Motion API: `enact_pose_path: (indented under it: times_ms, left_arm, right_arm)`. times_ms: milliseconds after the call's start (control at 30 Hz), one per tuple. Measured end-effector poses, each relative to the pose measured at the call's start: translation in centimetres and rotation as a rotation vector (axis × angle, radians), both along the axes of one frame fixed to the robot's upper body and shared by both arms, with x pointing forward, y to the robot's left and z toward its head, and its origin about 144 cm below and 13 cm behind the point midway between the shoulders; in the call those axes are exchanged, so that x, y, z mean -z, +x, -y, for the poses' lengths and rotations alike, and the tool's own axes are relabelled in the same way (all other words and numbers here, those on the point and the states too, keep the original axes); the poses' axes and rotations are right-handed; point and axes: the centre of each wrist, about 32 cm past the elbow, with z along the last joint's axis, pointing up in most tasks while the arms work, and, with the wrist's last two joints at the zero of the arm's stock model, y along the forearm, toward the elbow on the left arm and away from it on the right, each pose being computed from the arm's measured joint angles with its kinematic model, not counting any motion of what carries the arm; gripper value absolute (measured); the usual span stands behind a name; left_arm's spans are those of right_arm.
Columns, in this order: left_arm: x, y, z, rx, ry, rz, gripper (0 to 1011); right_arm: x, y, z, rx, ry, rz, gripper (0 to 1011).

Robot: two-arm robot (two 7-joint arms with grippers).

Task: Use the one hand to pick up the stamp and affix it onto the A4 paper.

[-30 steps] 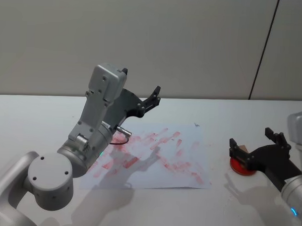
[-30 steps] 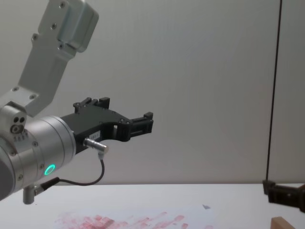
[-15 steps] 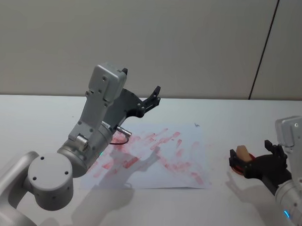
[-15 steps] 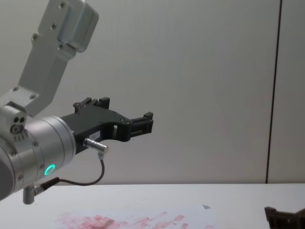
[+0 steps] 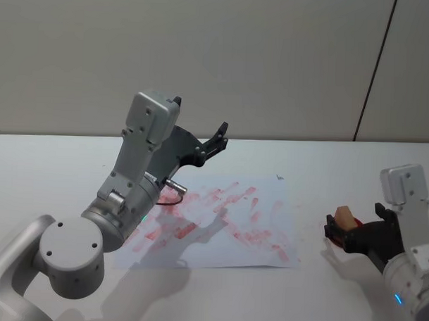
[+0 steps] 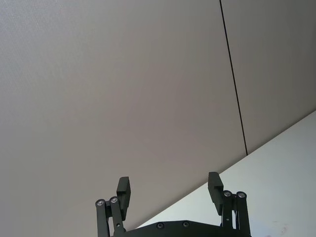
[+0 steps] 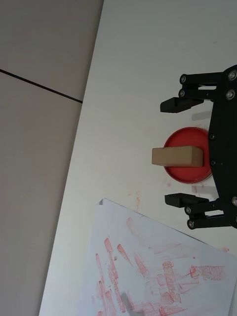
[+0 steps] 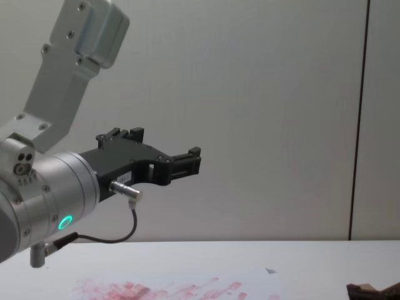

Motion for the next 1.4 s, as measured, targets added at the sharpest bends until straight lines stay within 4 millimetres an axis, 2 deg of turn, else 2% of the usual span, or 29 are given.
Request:
enact_pose_path:
  times_ms: [567,633,833,1000,1033,1167,1233,1267,1300,1400]
  left_arm:
    - [0.0,0.0,0.0,0.000,0.000,0.000,1001]
    - [0.0,0.0,0.0,0.000,0.000,0.000,1001]
    - [0.0,0.0,0.0,0.000,0.000,0.000,1001]
    - [0.0,0.0,0.0,0.000,0.000,0.000,1001]
    - [0.0,0.0,0.0,0.000,0.000,0.000,1001]
    - [0.0,0.0,0.0,0.000,0.000,0.000,1002]
    - [0.0,0.0,0.0,0.000,0.000,0.000,1002]
    - [0.0,0.0,0.0,0.000,0.000,0.000,1001]
    - [0.0,0.0,0.0,0.000,0.000,0.000,1001]
    - [0.0,0.0,0.0,0.000,0.000,0.000,1001]
  right_arm:
    - [1.0,1.1,-0.5,0.019,-0.025,-0.053,1000]
    - [1.0,1.2,-0.5,0.020,-0.026,-0.055,929]
    - [1.2,1.3,-0.6,0.024,-0.030,-0.063,814]
    - [1.3,1.4,-0.6,0.026,-0.032,-0.068,646]
    - [1.3,1.4,-0.6,0.026,-0.032,-0.069,646]
    - [1.3,1.4,-0.6,0.027,-0.033,-0.071,488]
    - [1.3,1.4,-0.6,0.027,-0.034,-0.072,426]
    - [1.4,1.4,-0.6,0.027,-0.034,-0.072,426]
    - [1.4,1.4,-0.6,0.027,-0.034,-0.073,364]
    - [1.4,1.4,-0.6,0.027,-0.034,-0.074,267]
